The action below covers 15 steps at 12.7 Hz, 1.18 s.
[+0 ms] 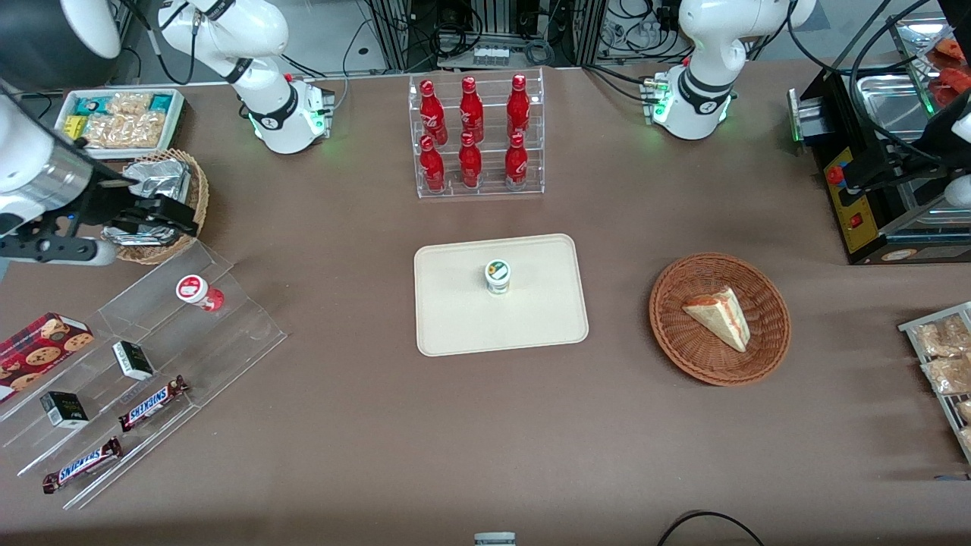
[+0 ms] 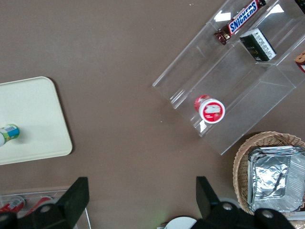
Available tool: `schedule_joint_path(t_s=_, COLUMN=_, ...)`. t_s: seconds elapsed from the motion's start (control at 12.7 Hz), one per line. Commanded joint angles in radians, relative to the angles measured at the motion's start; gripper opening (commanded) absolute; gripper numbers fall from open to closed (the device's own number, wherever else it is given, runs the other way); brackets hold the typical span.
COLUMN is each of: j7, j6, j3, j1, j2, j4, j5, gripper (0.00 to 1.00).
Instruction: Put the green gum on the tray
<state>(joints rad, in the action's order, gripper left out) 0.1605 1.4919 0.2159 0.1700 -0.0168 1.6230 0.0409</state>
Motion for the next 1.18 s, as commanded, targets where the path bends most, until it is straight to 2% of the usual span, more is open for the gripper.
schedule_joint_path(t_s=0.0, j7=-0.036, j6=-0.032, j3=0.005, j1=0.052, j2=-0.012, j4=0.002, j5=0.020, gripper=1.00)
schedule_joint_path(t_s=0.16, j7=-0.061, j6=-0.036, j3=-0.024, j1=0.048, j2=-0.015, j4=-0.002, j5=0.020, gripper=1.00)
schedule_joint_path(t_s=0.32, j7=-0.097, j6=-0.044, j3=-0.180, j1=-0.074, j2=-0.011, j4=-0.002, j5=0.019, gripper=1.00)
schedule_joint_path(t_s=0.39, j7=-0.098, j6=-0.044, j3=-0.216, j1=-0.105, j2=-0.011, j4=0.000, j5=0.019, gripper=1.00)
schedule_joint_path(t_s=1.11, j7=-0.090, j6=-0.039, j3=-0.220, j1=-0.118, j2=0.000, j4=-0.015, j5=0.013, gripper=1.00)
